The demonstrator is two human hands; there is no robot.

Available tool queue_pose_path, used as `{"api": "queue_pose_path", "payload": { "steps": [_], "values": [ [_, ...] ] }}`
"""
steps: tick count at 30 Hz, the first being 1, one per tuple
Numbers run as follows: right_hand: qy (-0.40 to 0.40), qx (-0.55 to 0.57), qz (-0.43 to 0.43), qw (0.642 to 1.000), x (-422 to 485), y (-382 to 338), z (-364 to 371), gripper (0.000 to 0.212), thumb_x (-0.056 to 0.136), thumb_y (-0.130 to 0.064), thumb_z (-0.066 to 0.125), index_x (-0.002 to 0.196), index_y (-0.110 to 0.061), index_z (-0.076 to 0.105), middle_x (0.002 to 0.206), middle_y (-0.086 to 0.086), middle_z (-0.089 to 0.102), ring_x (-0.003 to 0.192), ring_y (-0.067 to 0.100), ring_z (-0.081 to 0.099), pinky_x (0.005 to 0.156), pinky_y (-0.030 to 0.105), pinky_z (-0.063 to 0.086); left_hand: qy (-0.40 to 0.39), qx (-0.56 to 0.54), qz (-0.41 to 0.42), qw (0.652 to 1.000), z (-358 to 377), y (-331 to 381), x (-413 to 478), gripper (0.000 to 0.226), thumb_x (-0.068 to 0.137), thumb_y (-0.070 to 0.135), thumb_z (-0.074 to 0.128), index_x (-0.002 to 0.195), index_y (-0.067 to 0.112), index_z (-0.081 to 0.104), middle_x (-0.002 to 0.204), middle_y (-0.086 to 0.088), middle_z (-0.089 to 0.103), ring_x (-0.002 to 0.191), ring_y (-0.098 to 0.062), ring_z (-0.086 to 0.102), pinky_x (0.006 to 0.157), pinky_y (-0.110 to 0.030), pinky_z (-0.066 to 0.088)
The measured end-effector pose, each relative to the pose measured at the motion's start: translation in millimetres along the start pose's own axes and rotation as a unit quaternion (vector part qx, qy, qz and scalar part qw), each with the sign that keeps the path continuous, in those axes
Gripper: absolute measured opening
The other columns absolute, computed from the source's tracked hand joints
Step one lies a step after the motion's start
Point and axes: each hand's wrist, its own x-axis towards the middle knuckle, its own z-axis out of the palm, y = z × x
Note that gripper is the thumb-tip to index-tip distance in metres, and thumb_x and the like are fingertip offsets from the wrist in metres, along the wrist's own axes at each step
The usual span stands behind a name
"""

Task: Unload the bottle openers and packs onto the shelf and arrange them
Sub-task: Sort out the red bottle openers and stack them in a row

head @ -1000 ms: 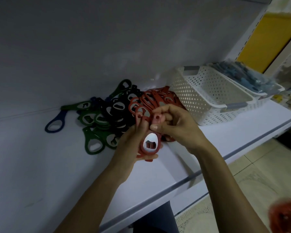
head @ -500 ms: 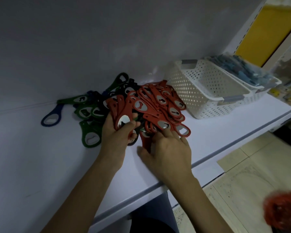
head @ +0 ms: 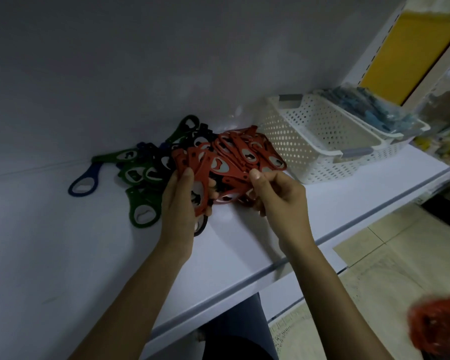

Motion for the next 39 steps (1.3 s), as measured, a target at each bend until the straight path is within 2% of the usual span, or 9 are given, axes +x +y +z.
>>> {"api": "queue_pose_path", "payload": {
  "steps": [8,11,14,18,20,24,29,36,39],
  "values": [
    [-0.119,-0.022,0.007,0.993,44.2,-21.2,13.3,0.03,0.091,-0.028,0.062,0.066,-0.014,0.055,0.054,0.001,0.052,0.043,0.01,0.047,0.043,0.019,0.038,-0.025,-0.033,-0.036,0.999,-0.1,1.1,-3.0,0.035,0.082,0.047,0.056,0.115,0.037,0.059,0.106,0.01,0.071,0.1,-0.013,0.067,0.074,-0.031,0.056],
    [-0.174,-0.06,0.006,0.983,53.8,-22.3,27.8,0.016,0.089,-0.021,0.066,0.078,-0.01,0.063,0.055,0.001,0.06,0.046,0.011,0.057,0.044,0.02,0.046,-0.049,-0.009,-0.067,0.996,0.9,3.3,-4.5,0.057,0.075,0.054,0.063,0.126,0.029,0.055,0.104,0.006,0.072,0.09,-0.016,0.07,0.061,-0.028,0.056],
    [-0.14,-0.042,-0.013,0.989,63.1,-13.2,33.1,0.006,0.091,-0.016,0.063,0.092,-0.011,0.064,0.068,0.003,0.067,0.059,0.015,0.064,0.056,0.027,0.055,-0.008,-0.033,-0.085,0.996,-3.0,1.7,-2.0,0.032,0.083,0.023,0.063,0.115,0.019,0.062,0.088,0.002,0.074,0.074,-0.015,0.071,0.05,-0.022,0.051],
    [-0.095,-0.433,-0.119,0.889,75.2,11.2,26.8,0.023,0.088,-0.034,0.065,0.082,-0.012,0.061,0.08,0.003,0.062,0.073,0.02,0.058,0.062,0.031,0.044,0.01,-0.109,-0.121,0.987,-6.4,2.2,2.0,0.023,0.086,0.01,0.058,0.108,0.014,0.065,0.091,0.0,0.074,0.075,-0.013,0.07,0.052,-0.022,0.052],
    [-0.133,-0.49,-0.103,0.856,76.2,20.3,27.6,0.029,0.085,-0.038,0.067,0.072,-0.015,0.054,0.081,0.005,0.055,0.075,0.023,0.053,0.06,0.03,0.036,0.012,-0.139,-0.135,0.981,-7.1,2.2,4.1,0.023,0.086,0.005,0.057,0.108,0.011,0.063,0.085,0.0,0.073,0.07,-0.013,0.068,0.05,-0.021,0.05],
    [-0.112,-0.479,-0.121,0.862,77.7,24.7,30.7,0.022,0.087,-0.027,0.065,0.101,-0.01,0.066,0.098,0.009,0.062,0.088,0.026,0.058,0.071,0.033,0.045,0.005,-0.194,-0.167,0.967,-6.2,3.7,4.4,0.023,0.078,0.009,0.058,0.101,0.008,0.064,0.079,-0.002,0.07,0.065,-0.014,0.066,0.047,-0.021,0.048],
    [-0.024,-0.322,-0.24,0.915,63.4,8.7,30.2,0.009,0.089,-0.012,0.063,0.09,-0.009,0.071,0.083,0.0,0.07,0.071,0.012,0.061,0.064,0.026,0.046,-0.01,-0.252,-0.203,0.946,-7.5,5.4,7.7,0.029,0.074,0.032,0.063,0.085,0.009,0.077,0.09,-0.01,0.071,0.077,-0.022,0.07,0.057,-0.026,0.055],
    [-0.309,-0.204,-0.232,0.899,25.6,-7.7,46.1,0.058,0.072,0.023,0.04,0.119,-0.003,0.063,0.128,0.003,0.061,0.123,0.01,0.054,0.101,0.027,0.047,-0.024,-0.192,-0.143,0.971,-18.5,22.5,11.4,0.041,0.074,0.026,0.068,0.112,0.011,0.065,0.107,-0.007,0.07,0.1,-0.018,0.067,0.074,-0.027,0.055],
    [-0.261,-0.043,-0.15,0.953,19.4,-17.3,63.2,0.048,0.079,0.025,0.038,0.111,-0.001,0.063,0.125,0.011,0.061,0.122,0.014,0.055,0.103,0.031,0.045,-0.034,-0.151,-0.114,0.981,-38.4,38.9,8.5,0.051,0.071,0.015,0.068,0.121,0.012,0.059,0.113,-0.008,0.069,0.102,-0.019,0.066,0.075,-0.028,0.056]
  ]
}}
